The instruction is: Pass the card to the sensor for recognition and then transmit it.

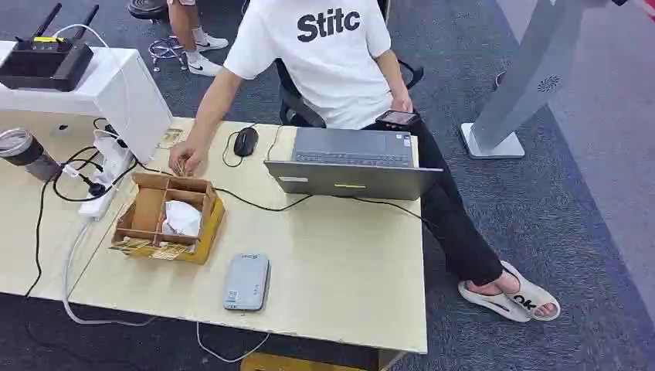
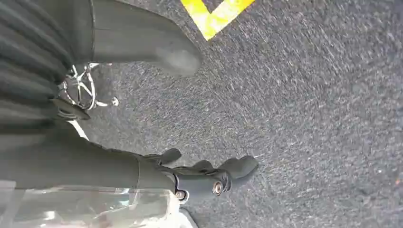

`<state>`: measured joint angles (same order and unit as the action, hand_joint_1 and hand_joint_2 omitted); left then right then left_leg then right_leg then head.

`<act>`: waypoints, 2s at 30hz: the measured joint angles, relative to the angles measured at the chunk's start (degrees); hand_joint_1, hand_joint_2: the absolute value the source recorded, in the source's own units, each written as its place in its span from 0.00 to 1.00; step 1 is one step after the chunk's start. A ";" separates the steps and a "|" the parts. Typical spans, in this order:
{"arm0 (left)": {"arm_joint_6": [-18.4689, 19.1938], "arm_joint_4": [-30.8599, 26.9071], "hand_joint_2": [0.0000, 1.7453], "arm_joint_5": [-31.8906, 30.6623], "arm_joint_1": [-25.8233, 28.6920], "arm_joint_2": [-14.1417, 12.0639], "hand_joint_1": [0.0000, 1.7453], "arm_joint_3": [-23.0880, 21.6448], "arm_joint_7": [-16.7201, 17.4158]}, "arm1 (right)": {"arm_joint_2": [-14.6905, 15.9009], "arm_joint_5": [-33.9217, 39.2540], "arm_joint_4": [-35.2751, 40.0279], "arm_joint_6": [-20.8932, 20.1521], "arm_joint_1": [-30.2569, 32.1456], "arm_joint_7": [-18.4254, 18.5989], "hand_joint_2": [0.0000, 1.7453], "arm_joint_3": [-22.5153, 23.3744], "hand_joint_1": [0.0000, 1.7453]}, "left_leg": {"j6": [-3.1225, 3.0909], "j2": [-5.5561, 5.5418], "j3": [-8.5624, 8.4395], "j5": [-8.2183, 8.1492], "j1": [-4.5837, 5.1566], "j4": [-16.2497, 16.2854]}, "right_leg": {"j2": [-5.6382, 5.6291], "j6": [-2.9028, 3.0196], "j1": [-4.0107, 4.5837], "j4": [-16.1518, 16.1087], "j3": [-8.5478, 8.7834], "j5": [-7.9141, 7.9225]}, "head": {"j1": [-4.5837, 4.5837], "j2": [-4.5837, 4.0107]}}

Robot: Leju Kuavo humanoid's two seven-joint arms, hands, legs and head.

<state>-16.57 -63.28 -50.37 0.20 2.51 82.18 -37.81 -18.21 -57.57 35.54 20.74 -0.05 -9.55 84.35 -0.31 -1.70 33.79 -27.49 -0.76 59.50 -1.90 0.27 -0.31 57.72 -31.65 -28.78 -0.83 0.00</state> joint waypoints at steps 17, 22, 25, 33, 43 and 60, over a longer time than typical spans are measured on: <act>2.47 -16.37 1.00 11.86 0.58 -4.43 0.00 -16.94 2.25 | 1.66 -5.88 -5.29 -0.24 -1.27 -1.59 1.00 0.74 0.00 | 0.13 0.02 -0.13 0.09 -0.02 -0.02 | -0.03 0.09 0.04 0.05 0.06 0.06 | 0.02 0.00; 0.87 -16.61 1.00 11.53 -0.86 -7.39 0.00 -22.45 4.29 | 2.41 -6.79 -6.82 -0.15 -1.45 -1.73 1.00 0.74 0.00 | 0.14 0.02 -0.16 0.09 -0.03 0.00 | -0.06 0.15 0.04 0.05 0.01 0.08 | -0.11 0.00; 0.02 -16.58 1.00 11.10 -2.70 -9.47 0.00 -27.06 5.90 | 2.97 -7.50 -7.93 -0.15 -1.78 -1.79 1.00 0.72 0.00 | 0.28 0.07 -0.17 0.19 -0.08 0.01 | -0.06 0.27 0.06 0.06 -0.24 0.19 | -0.11 0.00; -7.24 -10.01 1.00 1.88 -16.87 -17.20 0.00 -54.30 22.92 | 6.51 -13.27 -13.81 -0.11 -3.32 -0.35 1.00 0.15 0.00 | 0.43 -0.16 0.22 0.69 -0.23 0.03 | 0.18 0.35 0.17 0.10 -0.45 0.69 | 0.04 0.00; -5.55 -5.22 1.00 -3.68 -23.35 -18.42 0.00 -69.79 26.80 | 8.04 -13.77 -15.21 -0.94 -3.08 -0.24 1.00 0.04 0.00 | 0.42 -0.01 0.45 0.80 -0.21 0.04 | 0.00 0.35 0.15 0.11 -0.66 0.82 | 0.02 0.00; -9.77 -4.43 1.00 -11.35 -23.54 -18.40 0.00 -79.43 26.34 | 9.09 -15.12 -16.06 -0.76 -2.91 -1.77 1.00 -0.68 0.00 | 0.42 0.03 0.55 0.80 -0.21 0.03 | -0.03 0.36 0.16 0.11 -0.75 0.81 | 0.02 0.00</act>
<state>-26.34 -67.71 -61.72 -23.34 -15.89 2.75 -11.48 -9.11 -72.70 19.47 19.98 -2.96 -11.32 83.67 0.11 -1.67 34.34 -26.70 -0.98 59.53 -1.92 0.63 -0.15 57.83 -32.40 -27.97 -0.81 0.00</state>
